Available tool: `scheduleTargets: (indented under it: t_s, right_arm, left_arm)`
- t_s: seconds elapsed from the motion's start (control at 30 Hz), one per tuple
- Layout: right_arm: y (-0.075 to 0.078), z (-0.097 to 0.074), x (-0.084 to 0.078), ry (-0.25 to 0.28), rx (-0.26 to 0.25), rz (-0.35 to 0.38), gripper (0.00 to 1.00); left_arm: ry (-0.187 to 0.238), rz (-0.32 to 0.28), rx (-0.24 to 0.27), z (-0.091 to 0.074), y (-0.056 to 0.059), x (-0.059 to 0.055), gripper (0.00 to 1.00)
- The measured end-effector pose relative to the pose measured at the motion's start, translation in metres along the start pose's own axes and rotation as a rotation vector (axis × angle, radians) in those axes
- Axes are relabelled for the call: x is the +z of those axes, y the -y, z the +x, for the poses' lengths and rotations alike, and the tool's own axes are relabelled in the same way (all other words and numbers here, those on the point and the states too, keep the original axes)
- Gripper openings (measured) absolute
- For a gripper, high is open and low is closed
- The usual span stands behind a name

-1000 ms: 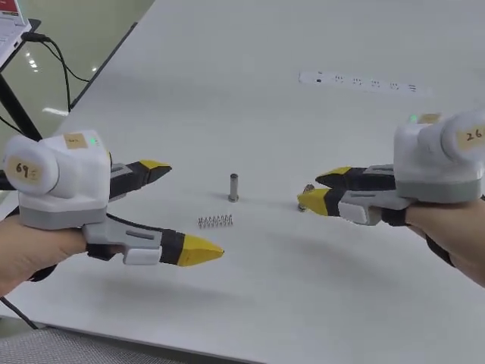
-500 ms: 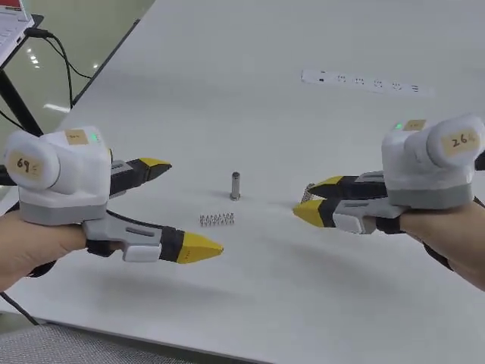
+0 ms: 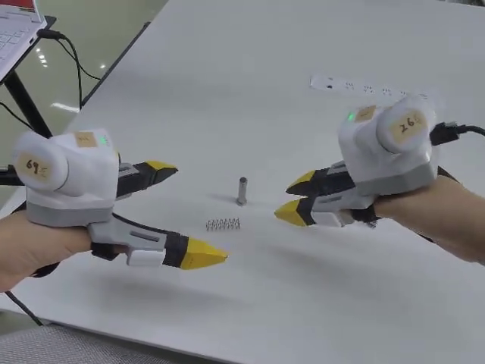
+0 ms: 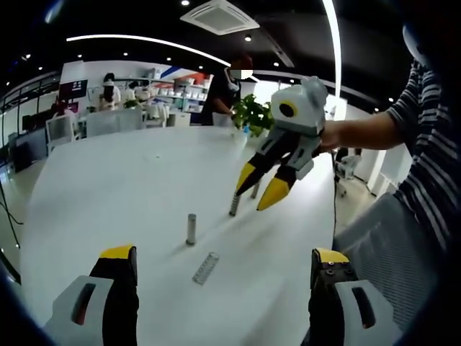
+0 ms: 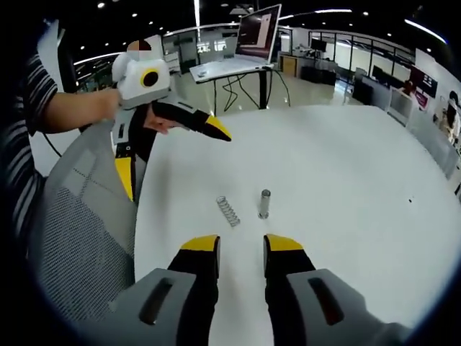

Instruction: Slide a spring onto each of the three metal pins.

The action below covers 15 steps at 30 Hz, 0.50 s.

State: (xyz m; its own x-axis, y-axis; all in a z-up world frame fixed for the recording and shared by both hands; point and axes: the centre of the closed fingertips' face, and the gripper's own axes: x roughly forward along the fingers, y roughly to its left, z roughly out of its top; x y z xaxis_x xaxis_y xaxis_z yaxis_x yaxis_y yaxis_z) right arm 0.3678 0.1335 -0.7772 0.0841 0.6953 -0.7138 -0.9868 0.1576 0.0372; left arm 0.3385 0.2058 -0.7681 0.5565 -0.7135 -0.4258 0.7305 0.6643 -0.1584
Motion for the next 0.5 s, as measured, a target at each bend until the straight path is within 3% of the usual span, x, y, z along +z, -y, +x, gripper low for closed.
scheduleTargets:
  t_s: [0.23,0.5]
  right_arm:
    - [-0.012,0.016,0.013,-0.082,0.062,-0.163,0.21]
    - [-0.024,0.038,0.003,-0.266,0.138,-0.335,0.21]
  left_arm:
    - [-0.004,0.005,0.000,-0.001,0.001,0.001,0.98]
    - [-0.004,-0.003,0.010,-0.003,-0.001,0.000,0.98]
